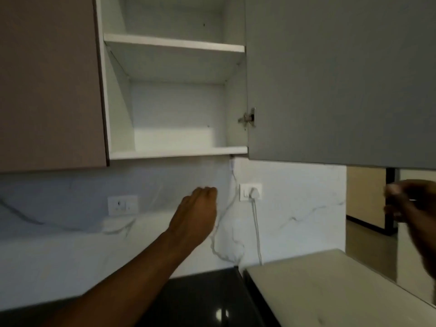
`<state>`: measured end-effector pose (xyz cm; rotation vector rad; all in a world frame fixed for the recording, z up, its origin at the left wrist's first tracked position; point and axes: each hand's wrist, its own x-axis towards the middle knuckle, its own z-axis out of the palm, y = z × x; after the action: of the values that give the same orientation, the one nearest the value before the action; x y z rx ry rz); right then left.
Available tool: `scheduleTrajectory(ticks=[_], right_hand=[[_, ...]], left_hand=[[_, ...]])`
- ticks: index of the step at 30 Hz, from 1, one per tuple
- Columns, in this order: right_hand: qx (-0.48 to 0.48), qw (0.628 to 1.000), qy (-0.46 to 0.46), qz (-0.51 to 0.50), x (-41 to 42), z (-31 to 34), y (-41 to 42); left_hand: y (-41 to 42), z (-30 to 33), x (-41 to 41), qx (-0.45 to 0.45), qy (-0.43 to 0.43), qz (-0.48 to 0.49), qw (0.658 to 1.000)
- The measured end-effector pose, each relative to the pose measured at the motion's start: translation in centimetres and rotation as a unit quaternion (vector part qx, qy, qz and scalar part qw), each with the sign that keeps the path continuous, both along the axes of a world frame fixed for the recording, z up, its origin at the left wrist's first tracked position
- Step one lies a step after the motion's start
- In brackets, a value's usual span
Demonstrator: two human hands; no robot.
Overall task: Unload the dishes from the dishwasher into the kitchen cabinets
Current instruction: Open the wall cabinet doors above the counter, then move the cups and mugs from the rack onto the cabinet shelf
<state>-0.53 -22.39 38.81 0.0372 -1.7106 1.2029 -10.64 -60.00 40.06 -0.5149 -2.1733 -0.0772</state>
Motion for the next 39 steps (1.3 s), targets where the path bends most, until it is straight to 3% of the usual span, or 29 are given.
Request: scheduleTrajectory(ticks=[3,10,15,22,25,28,32,39], right_hand=[[0.028,0.995,-0.087,0.044,2.9,-3.9,1.8],[0.147,0.955,-0.253,0.054,12.9,-16.5,7.5],[0.206,0.921,-0.313,0.107,21.3,-22.8,10.8],[0.170,0.908,-0.372,0.091,30.2,-29.1,15.7],[0.155,0.886,-0.421,0.119,33.2,-32.0,17.7],[0.154,0.868,-0.449,0.146,34.9,-34.1,19.7],[0.159,0.852,-0.473,0.160,35.4,-36.5,22.1],[0.192,0.816,-0.514,0.183,27.9,-42.2,29.6]], left_hand=[[7.4,-4.5,6.6,-0.034,-0.021,-0.073,0.997],[17.6,-12.8,20.2,-0.055,-0.164,-0.072,0.982],[21.9,-16.8,27.5,-0.035,-0.270,-0.072,0.960],[26.1,-23.4,34.6,0.017,-0.368,-0.066,0.927],[27.2,-26.9,38.0,0.068,-0.429,-0.036,0.900],[27.8,-29.6,41.0,0.059,-0.476,-0.004,0.877],[28.5,-31.5,41.9,0.077,-0.479,0.035,0.874],[35.4,-37.9,38.1,0.143,-0.494,0.082,0.854]])
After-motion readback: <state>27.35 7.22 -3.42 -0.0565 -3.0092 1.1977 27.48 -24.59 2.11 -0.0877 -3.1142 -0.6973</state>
